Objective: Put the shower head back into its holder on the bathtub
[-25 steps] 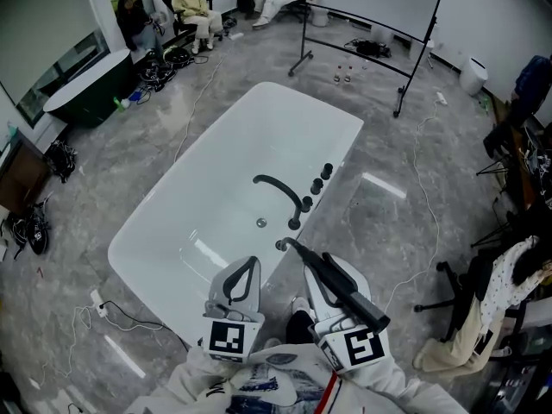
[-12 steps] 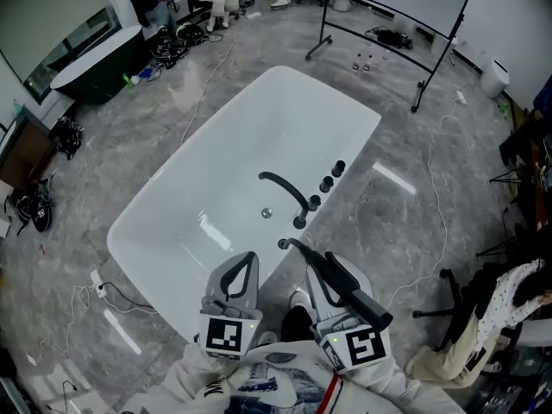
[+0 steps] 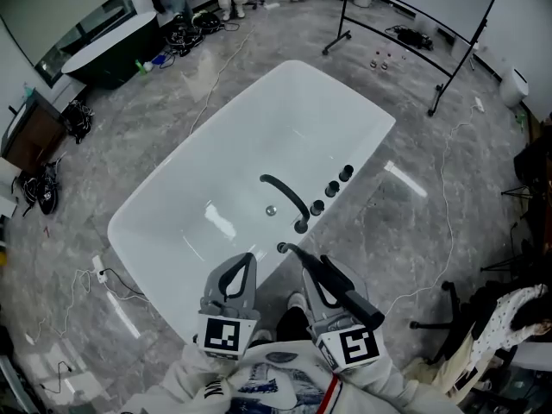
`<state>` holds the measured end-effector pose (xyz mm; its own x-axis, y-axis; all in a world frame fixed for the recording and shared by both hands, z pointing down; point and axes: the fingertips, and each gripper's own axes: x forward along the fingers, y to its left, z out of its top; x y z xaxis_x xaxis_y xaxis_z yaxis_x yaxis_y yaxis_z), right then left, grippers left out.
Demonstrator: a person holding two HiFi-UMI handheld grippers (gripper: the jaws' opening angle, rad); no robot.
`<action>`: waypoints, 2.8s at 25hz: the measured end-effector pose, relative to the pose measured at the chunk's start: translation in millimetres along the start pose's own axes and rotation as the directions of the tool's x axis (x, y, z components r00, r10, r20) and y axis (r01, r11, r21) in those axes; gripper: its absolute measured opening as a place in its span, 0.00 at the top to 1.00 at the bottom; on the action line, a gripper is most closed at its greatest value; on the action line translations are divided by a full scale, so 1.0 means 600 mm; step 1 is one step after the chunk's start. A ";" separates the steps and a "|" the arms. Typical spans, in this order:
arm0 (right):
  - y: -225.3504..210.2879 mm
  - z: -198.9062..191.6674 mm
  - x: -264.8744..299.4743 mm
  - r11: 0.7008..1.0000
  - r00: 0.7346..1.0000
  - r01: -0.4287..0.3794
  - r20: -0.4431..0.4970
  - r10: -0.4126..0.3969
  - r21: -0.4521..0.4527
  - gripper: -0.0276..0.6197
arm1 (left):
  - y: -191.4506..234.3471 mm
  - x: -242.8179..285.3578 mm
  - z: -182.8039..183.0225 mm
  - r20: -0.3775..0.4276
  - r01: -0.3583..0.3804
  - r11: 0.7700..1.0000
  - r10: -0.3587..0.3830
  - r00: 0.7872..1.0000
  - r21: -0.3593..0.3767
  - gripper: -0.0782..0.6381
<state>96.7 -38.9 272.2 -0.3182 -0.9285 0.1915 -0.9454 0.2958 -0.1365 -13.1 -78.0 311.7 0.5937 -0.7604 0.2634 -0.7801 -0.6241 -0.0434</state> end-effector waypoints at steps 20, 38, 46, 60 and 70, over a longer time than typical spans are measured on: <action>-0.047 -0.060 0.066 0.993 0.986 -0.117 -0.118 0.115 -0.010 0.74 | 0.022 0.061 -0.030 -0.066 -0.110 0.993 0.108 0.992 -0.030 0.90; -0.026 -0.137 0.118 0.995 0.972 -0.093 -0.219 0.084 -0.030 0.74 | 0.051 0.079 -0.109 -0.093 -0.058 0.996 0.051 0.994 -0.067 0.90; -0.024 -0.172 0.137 0.995 0.965 -0.085 -0.253 0.071 -0.046 0.74 | 0.051 0.089 -0.137 -0.104 -0.044 0.998 0.039 0.994 -0.046 0.90; -0.033 -0.263 0.156 0.996 0.944 -0.071 -0.325 0.051 -0.050 0.74 | 0.066 0.110 -0.205 -0.144 -0.059 0.996 0.049 0.988 -0.065 0.90; -0.045 -0.322 0.174 0.996 0.932 -0.070 -0.361 0.045 -0.056 0.74 | 0.061 0.128 -0.250 -0.175 -0.072 0.992 0.052 0.983 -0.106 0.90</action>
<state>75.3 -100.1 483.6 -0.3644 -0.7707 0.5228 -0.9234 0.3720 -0.0952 -25.6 -132.3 474.8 0.5084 -0.7489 0.4251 -0.8372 -0.5454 0.0404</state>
